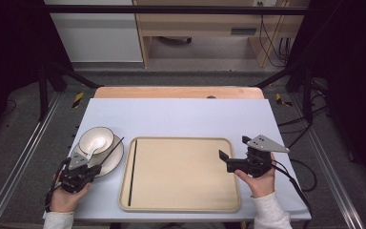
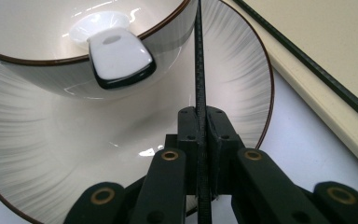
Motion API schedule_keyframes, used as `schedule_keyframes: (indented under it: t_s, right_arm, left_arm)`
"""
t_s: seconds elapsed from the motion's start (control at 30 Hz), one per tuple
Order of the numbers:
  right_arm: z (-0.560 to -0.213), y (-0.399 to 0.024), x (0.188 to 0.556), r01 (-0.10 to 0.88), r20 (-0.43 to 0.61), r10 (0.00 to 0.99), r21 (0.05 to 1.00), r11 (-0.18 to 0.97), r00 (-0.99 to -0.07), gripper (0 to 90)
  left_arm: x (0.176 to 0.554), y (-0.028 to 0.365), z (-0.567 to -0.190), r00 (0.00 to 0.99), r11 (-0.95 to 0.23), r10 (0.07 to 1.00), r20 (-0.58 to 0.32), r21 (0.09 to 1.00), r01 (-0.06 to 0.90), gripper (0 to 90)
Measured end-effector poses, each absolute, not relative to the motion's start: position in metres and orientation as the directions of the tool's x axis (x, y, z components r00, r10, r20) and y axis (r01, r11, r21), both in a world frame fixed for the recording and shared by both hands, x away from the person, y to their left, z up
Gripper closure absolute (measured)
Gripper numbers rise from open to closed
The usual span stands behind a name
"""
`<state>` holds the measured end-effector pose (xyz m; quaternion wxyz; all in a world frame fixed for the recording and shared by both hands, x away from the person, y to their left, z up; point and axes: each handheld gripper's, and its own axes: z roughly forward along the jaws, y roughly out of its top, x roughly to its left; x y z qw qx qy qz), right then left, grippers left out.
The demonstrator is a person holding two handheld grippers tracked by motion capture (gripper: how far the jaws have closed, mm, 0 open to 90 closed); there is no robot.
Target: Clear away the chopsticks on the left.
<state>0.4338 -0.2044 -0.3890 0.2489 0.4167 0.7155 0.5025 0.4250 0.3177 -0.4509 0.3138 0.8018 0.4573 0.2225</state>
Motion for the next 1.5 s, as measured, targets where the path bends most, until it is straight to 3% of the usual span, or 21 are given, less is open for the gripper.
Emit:
schedule_keyframes:
  t_s: [1.5]
  right_arm:
    - [-0.386,-0.208,0.432,0.336,0.067,0.849,0.932,0.134,-0.524,2.4]
  left_arm:
    - [0.395,0.240,-0.435,0.411,-0.242,0.912,0.008,0.819,0.521,84.9]
